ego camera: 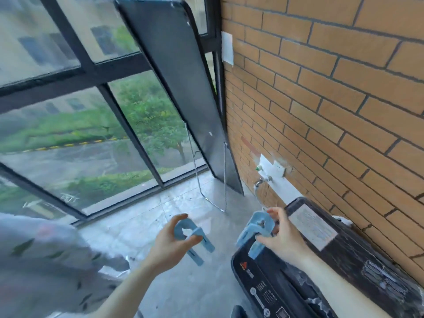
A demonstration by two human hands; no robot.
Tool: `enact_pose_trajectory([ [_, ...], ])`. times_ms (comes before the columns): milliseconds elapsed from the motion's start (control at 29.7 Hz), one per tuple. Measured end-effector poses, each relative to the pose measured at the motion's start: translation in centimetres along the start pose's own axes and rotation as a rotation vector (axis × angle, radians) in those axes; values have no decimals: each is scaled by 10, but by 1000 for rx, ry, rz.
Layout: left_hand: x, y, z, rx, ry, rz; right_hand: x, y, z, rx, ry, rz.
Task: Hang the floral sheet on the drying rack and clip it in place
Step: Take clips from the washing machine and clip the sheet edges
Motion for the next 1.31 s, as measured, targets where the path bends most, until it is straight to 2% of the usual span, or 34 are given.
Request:
enact_pose_trajectory([
  [269,-57,123,-79,-135,118,302,-7,-108,-129,-46,288,-226],
  [303,-57,124,-79,-133,109,296,-9,-106,-136,-28,286,-219],
  [404,-101,175,-119,-158,145,417,-45,-157,-190,-28,380,-295],
  [572,-149,235,-152,-97,167,524,-86,-205,-234,27,432,-362],
  [605,-181,272,-175,-93,182,585,-109,-240,-261,33,502,-397],
  [706,-209,317,-197,-60,162,626,-139,-272,-292,74,568,-436],
  [975,-255,419,-229,-1,106,743,-197,-319,-378,225,688,-382],
  [1144,-256,458,-218,7,36,806,-194,-325,-427,280,756,-355],
  [1312,-235,510,-192,118,-46,806,-172,-338,-478,358,781,-354],
])
Point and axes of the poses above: each hand's wrist, its own x-axis towards the middle knuckle, its own y-axis out of the back of the hand, z = x × y, the point moved 3 cm from there along x, towards the middle knuckle, and after that the axes turned 10 degrees about z, right-handed, at the moved point
